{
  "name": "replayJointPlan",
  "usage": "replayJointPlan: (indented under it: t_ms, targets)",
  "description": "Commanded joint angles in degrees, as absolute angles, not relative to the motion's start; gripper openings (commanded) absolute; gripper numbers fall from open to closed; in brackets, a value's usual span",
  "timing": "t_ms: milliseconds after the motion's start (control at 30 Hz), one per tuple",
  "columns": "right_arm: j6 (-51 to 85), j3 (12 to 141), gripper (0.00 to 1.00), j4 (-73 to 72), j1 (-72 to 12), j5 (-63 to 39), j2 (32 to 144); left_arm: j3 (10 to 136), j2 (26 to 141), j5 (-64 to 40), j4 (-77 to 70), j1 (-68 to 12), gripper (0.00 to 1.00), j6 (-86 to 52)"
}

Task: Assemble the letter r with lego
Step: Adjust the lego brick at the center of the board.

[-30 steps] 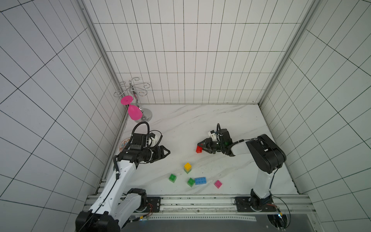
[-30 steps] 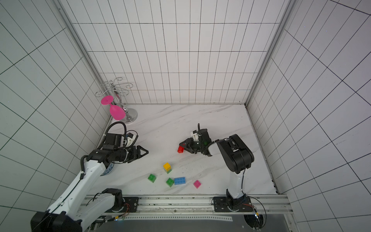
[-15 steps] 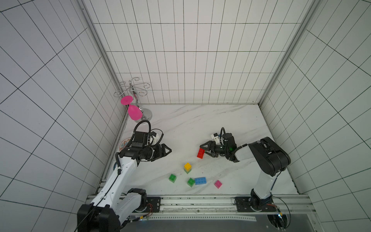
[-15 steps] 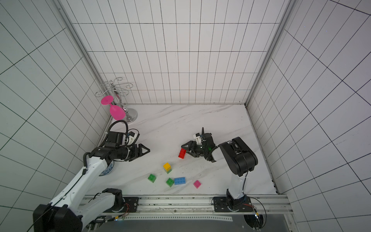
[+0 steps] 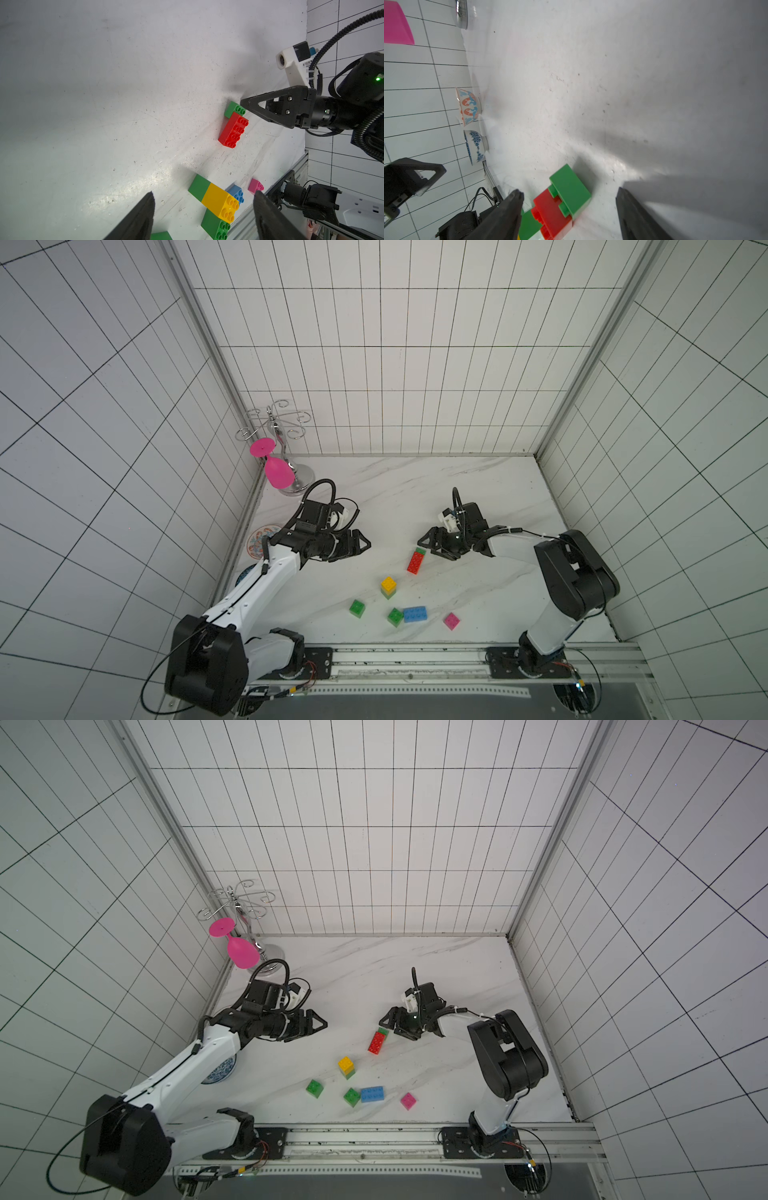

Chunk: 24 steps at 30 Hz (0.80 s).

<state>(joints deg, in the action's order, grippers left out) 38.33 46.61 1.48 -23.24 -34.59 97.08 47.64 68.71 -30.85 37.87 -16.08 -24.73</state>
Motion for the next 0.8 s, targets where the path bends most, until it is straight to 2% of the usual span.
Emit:
replayJointPlan:
  t_ms: [0,233,400,567,767]
  targets:
    - [31.61,47.35,0.74,21.82,-22.76,-25.40,96.79,47.47,68.48,-28.74,36.79,-16.26,0.75,-23.86]
    - [18.42,64.13,0.65,41.50,-24.43,-19.45,95.57,45.67,65.82,-26.06,38.76,-16.26,0.75,-21.84]
    - [13.41,79.55,0.50,51.20,-26.14,-21.65,103.69,44.48,63.66,-25.71,39.22,-16.26,0.75,-21.80]
    - [11.81,89.75,0.41,55.55,-30.32,-24.65,113.04,45.07,62.59,-25.09,40.89,-16.19,0.75,-20.70]
    - [14.87,91.03,0.34,51.29,-34.01,-26.59,117.76,45.51,61.53,-24.27,42.26,-16.22,0.75,-19.61]
